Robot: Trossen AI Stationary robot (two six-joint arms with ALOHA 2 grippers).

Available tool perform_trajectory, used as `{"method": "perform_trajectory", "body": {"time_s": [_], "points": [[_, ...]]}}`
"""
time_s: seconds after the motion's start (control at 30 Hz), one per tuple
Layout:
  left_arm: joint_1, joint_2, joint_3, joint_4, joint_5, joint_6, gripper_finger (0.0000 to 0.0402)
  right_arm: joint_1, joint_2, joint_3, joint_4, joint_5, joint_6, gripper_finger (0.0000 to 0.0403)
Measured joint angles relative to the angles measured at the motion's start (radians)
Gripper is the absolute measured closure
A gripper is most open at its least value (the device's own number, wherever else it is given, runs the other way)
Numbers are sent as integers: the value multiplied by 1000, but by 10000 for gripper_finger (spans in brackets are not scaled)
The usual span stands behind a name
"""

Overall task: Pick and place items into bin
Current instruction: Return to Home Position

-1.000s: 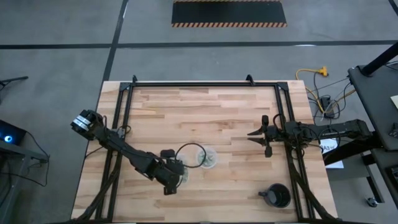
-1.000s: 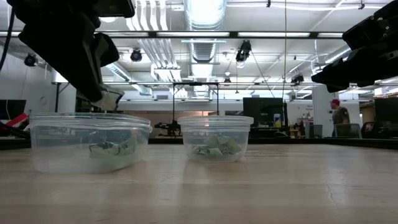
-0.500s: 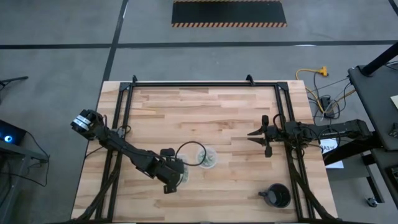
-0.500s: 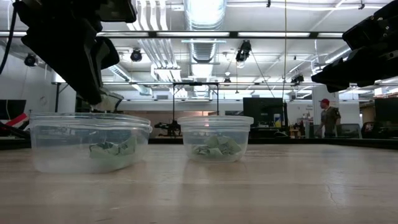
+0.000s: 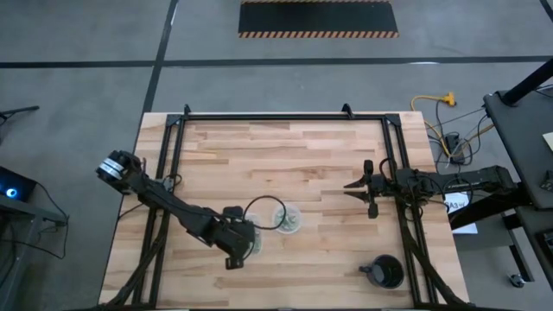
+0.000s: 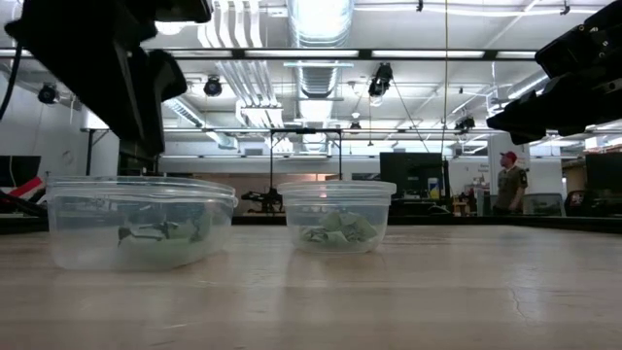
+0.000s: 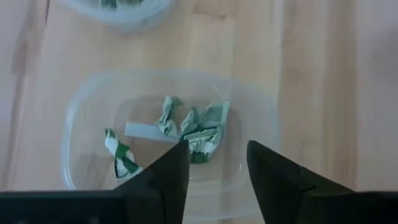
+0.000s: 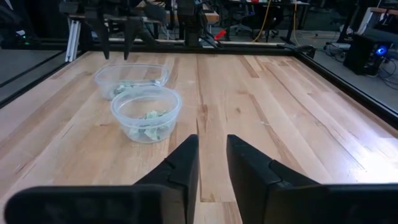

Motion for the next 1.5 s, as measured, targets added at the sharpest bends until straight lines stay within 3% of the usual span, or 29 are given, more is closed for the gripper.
{"method": "perform_trajectory", "body": {"time_s": [0.33,0.53,0.9,1.5], "points": [[-5,-72,2,64,-29,26,253,0,0,0,0,0,1,331],[13,-57,-3,127,-47,293,252,0,0,0,0,0,0,322],[223,-70,-5,176,-67,226,252,0,0,0,0,0,2,326],[240,-74,-2,245,-60,231,252,0,0,0,0,0,1,322]]}}
